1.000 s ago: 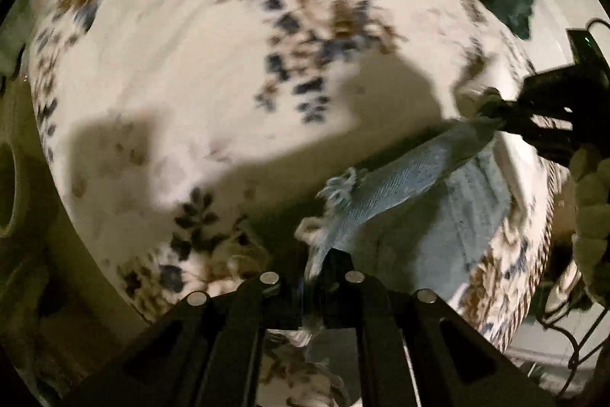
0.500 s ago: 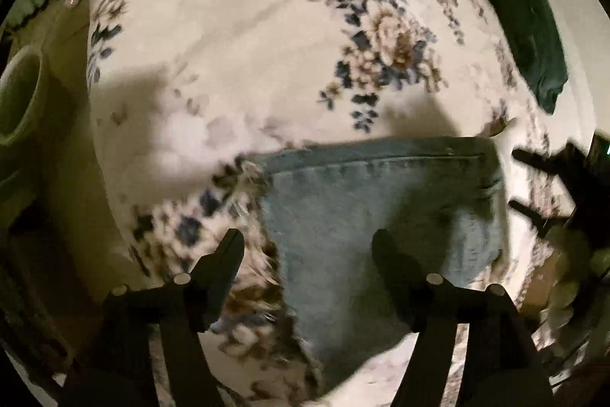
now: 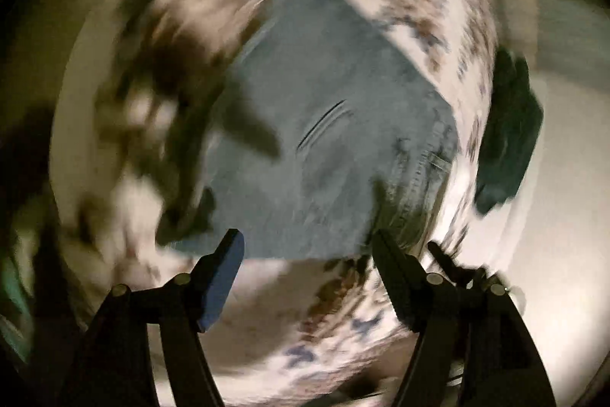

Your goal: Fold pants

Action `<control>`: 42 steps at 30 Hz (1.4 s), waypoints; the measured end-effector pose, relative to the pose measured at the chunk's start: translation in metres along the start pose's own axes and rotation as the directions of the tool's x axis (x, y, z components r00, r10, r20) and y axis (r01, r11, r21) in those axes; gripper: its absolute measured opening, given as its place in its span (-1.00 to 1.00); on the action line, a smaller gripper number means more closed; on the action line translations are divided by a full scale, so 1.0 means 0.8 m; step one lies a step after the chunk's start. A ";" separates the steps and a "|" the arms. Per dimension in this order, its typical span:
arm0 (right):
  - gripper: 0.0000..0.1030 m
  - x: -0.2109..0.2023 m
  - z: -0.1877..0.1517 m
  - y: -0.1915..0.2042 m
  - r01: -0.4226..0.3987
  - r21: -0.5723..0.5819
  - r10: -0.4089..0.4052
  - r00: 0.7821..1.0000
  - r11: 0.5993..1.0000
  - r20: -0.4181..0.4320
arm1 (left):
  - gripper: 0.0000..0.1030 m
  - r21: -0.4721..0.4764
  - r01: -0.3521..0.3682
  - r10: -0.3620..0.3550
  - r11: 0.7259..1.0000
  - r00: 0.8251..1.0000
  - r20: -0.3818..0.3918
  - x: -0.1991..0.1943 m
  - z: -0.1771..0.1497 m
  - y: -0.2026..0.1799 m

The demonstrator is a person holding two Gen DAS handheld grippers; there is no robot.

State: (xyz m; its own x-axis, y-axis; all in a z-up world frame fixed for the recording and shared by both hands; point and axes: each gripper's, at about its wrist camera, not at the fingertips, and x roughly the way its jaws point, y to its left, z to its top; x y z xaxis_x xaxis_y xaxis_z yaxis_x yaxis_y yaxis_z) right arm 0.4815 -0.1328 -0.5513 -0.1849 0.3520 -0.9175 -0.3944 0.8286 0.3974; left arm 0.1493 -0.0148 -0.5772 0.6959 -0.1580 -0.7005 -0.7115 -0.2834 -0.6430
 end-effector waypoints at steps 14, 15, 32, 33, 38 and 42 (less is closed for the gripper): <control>0.88 0.067 -0.003 -0.081 -0.277 0.139 0.278 0.961 0.951 0.012 | 0.31 -0.292 0.173 -0.149 0.941 0.983 0.103 0.072 0.009 0.056; 0.88 0.068 0.002 -0.084 -0.300 0.149 0.299 0.954 0.942 0.027 | 0.31 -0.300 0.179 -0.150 0.937 0.982 0.119 0.072 0.013 0.056; -0.38 0.028 -0.002 -0.067 -0.330 0.162 0.292 0.931 0.930 0.218 | -0.55 -0.067 0.162 -0.145 0.985 0.968 0.204 0.025 0.061 0.005; -0.38 0.021 -0.014 -0.066 -0.336 0.167 0.296 0.928 0.927 0.225 | -0.55 -0.042 0.153 -0.142 0.987 0.970 0.197 0.018 0.063 0.003; -0.34 0.026 -0.085 -0.067 -0.340 0.202 0.304 0.934 0.918 0.187 | -0.54 0.026 0.126 -0.128 0.992 0.977 0.172 0.006 0.084 0.018; -0.01 0.062 -0.113 -0.097 -0.391 0.309 0.363 0.920 0.867 0.148 | -0.28 -0.071 0.152 -0.140 0.986 0.980 0.141 0.024 0.097 0.052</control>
State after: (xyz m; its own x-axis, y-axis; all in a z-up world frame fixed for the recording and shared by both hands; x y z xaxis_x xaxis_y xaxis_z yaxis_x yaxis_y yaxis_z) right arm 0.4215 -0.2188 -0.6264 -0.1801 0.6889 -0.7021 0.0082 0.7148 0.6993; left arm 0.1254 0.0439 -0.6419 0.7683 0.0185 -0.6398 -0.5891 -0.3707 -0.7180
